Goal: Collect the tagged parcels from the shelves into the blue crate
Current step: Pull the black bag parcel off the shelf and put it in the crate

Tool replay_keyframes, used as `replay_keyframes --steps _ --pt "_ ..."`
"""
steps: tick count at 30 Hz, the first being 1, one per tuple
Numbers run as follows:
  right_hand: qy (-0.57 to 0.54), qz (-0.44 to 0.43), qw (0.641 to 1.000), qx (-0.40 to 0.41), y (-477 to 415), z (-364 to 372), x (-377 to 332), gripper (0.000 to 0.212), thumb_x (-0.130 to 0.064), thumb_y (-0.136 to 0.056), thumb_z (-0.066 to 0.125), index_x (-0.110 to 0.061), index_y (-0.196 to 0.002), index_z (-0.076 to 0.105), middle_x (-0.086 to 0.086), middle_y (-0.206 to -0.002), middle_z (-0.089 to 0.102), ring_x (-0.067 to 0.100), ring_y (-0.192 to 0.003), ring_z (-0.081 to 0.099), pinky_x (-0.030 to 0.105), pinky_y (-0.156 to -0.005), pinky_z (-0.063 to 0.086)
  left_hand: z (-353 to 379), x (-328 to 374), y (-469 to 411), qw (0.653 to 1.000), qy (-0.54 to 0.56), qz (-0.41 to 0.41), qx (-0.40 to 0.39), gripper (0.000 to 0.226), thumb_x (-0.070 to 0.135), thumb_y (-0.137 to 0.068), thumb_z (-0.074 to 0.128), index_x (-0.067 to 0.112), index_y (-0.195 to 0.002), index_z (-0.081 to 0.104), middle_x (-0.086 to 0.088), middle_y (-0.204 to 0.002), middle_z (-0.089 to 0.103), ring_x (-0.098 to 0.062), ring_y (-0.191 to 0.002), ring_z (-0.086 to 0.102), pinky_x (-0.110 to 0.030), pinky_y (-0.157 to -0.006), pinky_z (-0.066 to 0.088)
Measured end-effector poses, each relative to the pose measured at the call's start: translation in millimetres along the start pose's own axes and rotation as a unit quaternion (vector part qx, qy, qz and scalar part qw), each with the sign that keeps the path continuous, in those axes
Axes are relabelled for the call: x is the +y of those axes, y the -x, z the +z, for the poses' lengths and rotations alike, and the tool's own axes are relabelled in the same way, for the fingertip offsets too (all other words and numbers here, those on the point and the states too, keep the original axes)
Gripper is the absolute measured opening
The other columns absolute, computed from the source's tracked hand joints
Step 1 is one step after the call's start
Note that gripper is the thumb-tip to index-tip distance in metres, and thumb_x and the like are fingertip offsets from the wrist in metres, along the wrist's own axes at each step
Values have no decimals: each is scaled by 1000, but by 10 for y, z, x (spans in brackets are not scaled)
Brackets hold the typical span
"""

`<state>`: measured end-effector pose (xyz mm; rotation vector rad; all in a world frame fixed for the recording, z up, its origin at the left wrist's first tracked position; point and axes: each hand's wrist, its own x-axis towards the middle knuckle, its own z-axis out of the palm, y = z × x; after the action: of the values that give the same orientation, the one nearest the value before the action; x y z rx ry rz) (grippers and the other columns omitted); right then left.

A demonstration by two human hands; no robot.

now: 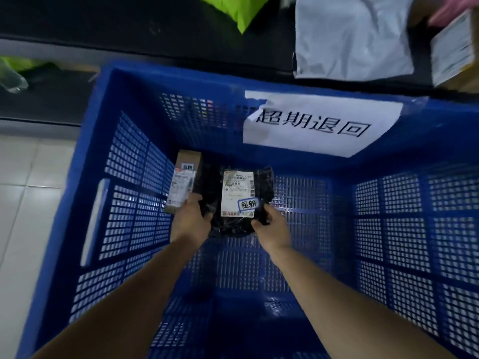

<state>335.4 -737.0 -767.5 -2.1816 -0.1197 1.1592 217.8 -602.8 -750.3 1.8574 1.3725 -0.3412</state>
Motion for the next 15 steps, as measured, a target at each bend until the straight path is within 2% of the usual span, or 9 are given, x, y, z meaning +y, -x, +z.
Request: replay_keyframes --steps 2,4,7,9,14,15 --pt "5 -1 1000 4 -292 149 168 55 -13 -93 61 -17 -144 43 5 -140 53 24 -123 55 27 -99 41 210 -111 -251 1000 -22 1 -8 50 19 -95 57 15 -141 38 -15 -137 49 -35 -108 59 -41 -84 54" --pt "12 -1 1000 13 -562 293 311 54 -12 -93 60 -18 -144 44 5 -139 54 25 -122 55 28 -100 42 409 -244 -494 999 -39 9 -21 52 22 -97 55 16 -145 36 -12 -145 43 -33 -117 55 -39 -89 52" --pt "17 -10 1000 24 -948 507 476 52 -7 -92 57 -17 -142 46 7 -134 58 26 -118 57 24 -95 43 655 -424 -842 995 -91 24 -28 57 27 -99 51 13 -149 29 -11 -153 34 -29 -137 38 -39 -110 32" --pt "9 -9 1000 24 -1146 634 531 53 -5 -93 56 -15 -143 44 8 -134 58 26 -117 58 20 -90 40 766 -501 -1035 991 -123 35 -25 61 31 -98 51 12 -151 25 -12 -155 29 -27 -142 29 -37 -115 24" --pt "-21 -25 999 24 -1599 931 694 48 0 -95 51 -7 -142 43 8 -135 56 23 -120 53 22 -102 37 1049 -711 -1506 988 -149 42 -19 63 30 -98 52 12 -151 24 -14 -159 16 -33 -144 24 -39 -116 28" --pt "-28 -27 999 19 -1655 983 729 48 1 -95 49 -6 -142 42 5 -132 56 19 -118 52 18 -101 36 1100 -738 -1563 987 -153 43 -25 63 30 -98 53 12 -151 24 -14 -160 12 -34 -144 24 -40 -115 30"
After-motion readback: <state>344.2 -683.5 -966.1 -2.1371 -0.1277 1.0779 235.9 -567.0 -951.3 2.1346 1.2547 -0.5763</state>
